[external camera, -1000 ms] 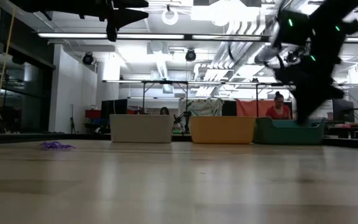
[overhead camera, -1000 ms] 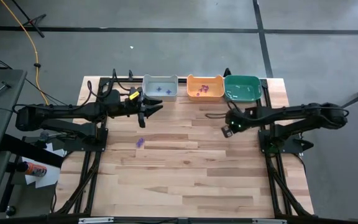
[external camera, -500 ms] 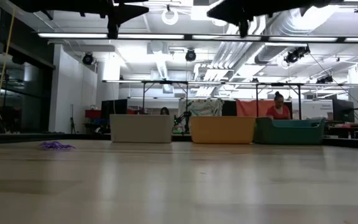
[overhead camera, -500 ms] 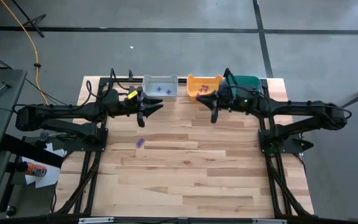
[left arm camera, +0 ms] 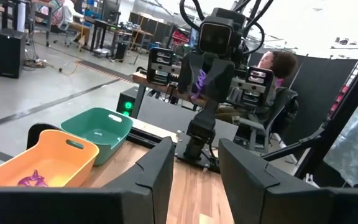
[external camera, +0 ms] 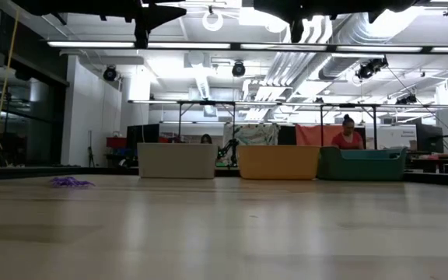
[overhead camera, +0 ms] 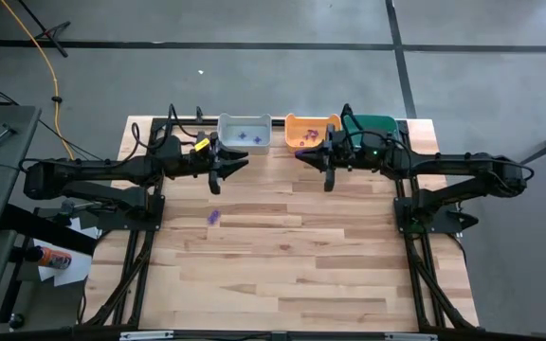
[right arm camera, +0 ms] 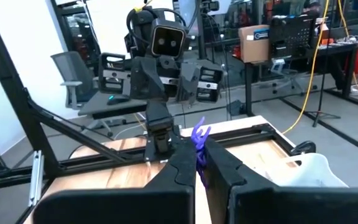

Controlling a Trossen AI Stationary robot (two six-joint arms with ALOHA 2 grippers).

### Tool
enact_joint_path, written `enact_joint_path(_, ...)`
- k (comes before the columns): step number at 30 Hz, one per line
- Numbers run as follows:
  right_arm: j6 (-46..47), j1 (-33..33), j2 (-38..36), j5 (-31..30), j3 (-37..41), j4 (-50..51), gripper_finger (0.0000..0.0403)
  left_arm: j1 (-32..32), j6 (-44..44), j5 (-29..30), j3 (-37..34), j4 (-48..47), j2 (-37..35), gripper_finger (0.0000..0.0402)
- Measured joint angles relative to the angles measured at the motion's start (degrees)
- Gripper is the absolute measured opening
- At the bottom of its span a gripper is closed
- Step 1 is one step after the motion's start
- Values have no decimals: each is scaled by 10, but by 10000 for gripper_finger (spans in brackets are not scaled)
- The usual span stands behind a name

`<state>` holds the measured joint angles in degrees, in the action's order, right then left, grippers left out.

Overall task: Sort Halloween decoration
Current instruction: Put the purple spider toy into the gray bin

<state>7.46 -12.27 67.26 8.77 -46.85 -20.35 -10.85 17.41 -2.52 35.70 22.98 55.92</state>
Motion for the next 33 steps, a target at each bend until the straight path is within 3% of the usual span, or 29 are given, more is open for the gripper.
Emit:
enact_joint_path(11, 17, -5, 10, 8, 0, 7, 1, 0, 5, 0, 0, 24, 0, 115)
enact_joint_path(16, 95, -32, 84, -16, -29, 4, 1, 0, 5, 0, 0, 60, 0, 115)
enact_joint_path(20, 83, -62, 180, -7, -123, 22, 1, 0, 5, 0, 0, 87, 0, 115)
enact_joint_path(26, 106, -117, 343, -7, -305, 141, 1, 0, 5, 0, 0, 124, 0, 115)
enact_joint_path(33, 155, -151, 512, -7, -463, 239, 1, 0, 5, 23, 0, 161, 0, 115)
